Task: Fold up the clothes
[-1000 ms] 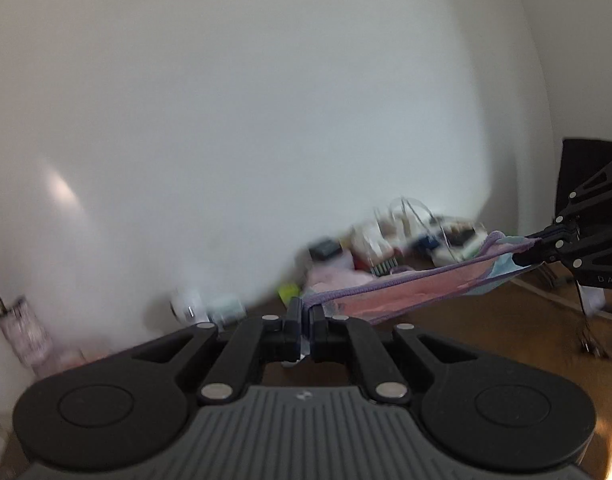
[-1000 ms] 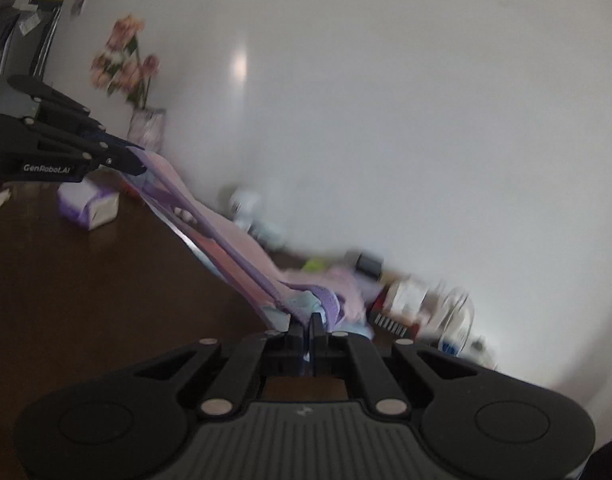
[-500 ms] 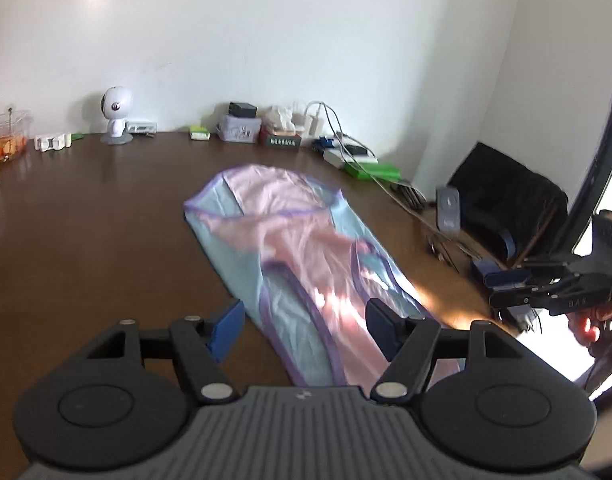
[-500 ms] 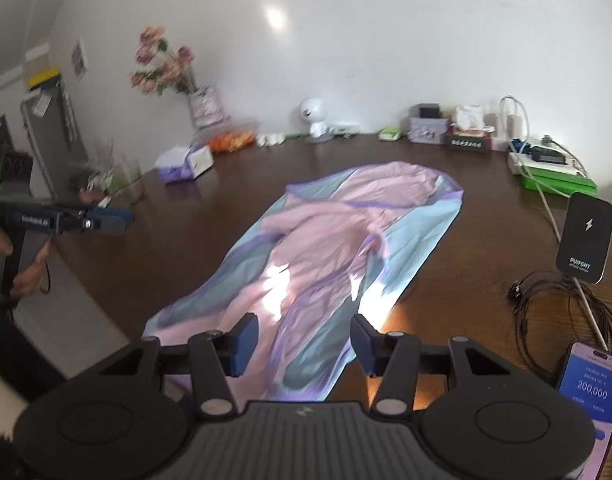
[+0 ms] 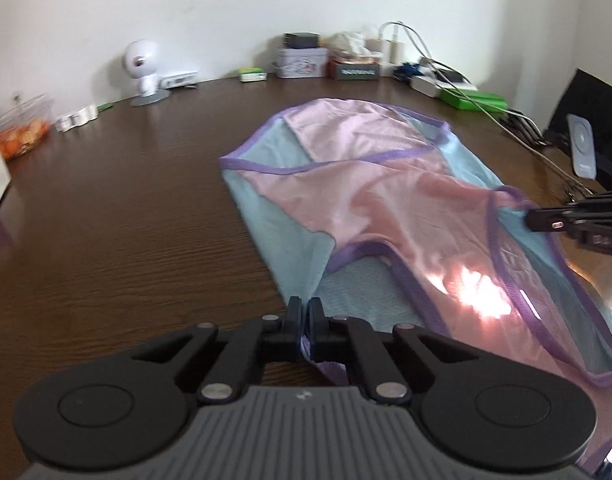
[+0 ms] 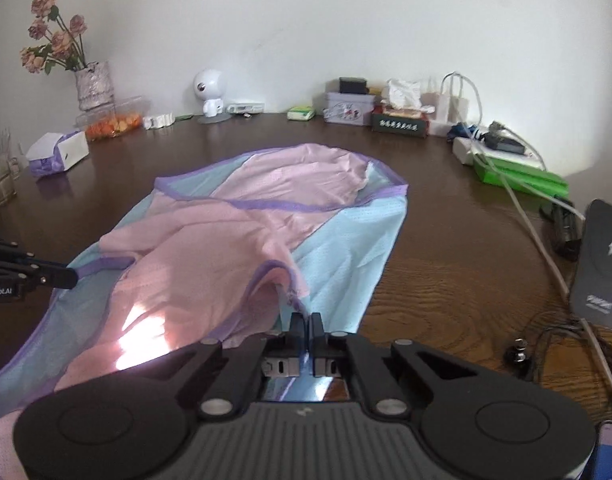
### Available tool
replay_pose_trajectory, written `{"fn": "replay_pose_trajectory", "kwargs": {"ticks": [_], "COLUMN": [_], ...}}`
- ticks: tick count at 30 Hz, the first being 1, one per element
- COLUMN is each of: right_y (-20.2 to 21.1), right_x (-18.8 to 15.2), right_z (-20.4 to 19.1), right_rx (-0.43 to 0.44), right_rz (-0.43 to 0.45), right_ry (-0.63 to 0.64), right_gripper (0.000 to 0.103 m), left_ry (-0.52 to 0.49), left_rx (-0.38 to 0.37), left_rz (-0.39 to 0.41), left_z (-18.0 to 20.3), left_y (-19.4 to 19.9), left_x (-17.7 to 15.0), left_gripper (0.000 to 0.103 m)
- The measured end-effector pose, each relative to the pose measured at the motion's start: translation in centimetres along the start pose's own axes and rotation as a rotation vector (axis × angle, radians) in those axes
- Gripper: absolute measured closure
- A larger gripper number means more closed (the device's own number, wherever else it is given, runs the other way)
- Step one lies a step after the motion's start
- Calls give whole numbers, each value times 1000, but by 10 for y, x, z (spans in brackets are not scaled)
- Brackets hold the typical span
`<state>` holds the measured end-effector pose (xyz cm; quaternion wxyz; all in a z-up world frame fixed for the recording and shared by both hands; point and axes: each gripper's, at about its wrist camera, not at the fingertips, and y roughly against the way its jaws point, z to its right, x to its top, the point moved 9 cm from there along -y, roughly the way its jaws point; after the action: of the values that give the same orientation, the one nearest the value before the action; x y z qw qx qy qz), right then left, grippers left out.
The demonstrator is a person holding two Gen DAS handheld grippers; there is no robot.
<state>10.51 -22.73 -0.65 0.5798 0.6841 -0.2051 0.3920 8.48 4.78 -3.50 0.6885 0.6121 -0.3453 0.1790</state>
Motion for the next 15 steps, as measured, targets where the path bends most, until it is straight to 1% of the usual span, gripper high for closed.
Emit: {"fn": "replay_pose_trajectory", "kwargs": {"ticks": [1, 2, 3, 4, 5, 6, 7, 8, 9, 11, 12, 13, 14, 15], "right_y": [3, 5, 6, 6, 10, 17, 23, 29, 32, 16, -2, -20, -40, -62], "right_x": [0, -3, -7, -10, -11, -6, 2, 14, 27, 59, 71, 84, 95, 102], "right_z": [8, 18, 26, 30, 32, 33, 33, 34, 37, 48, 55, 62, 69, 76], "right_rx": [-22, -45, -62, -63, -54, -33, -3, 27, 49, 32, 15, -1, -9, 2], "right_rz": [-10, -37, -68, -99, -107, -92, -72, -40, -11, 14, 1, -12, -29, -53], "right_ry": [-7, -15, -20, -18, -22, -32, -42, -55, -65, -63, -66, -69, -81, -109], "right_gripper": [103, 103, 101, 96, 94, 83, 62, 55, 51, 51, 51, 52, 53, 54], "left_ry": [16, 32, 53, 82, 112, 132, 149, 132, 96, 18, 7, 9, 8, 7], "left_rx": [-10, -19, -47, -97, -163, -198, -225, -205, -168, -91, -77, -71, -80, -93], "left_rz": [-6, -12, -19, -26, -29, -3, 30, 64, 75, 86, 65, 35, 3, -30], "left_z": [-4, -8, -10, -11, -12, -17, -22, -26, -30, -37, -34, -29, -25, -20], "left_y": [2, 5, 7, 9, 12, 16, 20, 19, 7, -22, -45, -69, -91, -113], "left_x": [-2, -4, -5, -3, 2, 15, 28, 44, 62, 99, 115, 128, 138, 147], "left_gripper": [100, 100, 97, 86, 76, 52, 41, 39, 39, 39, 40, 44, 46, 46]}}
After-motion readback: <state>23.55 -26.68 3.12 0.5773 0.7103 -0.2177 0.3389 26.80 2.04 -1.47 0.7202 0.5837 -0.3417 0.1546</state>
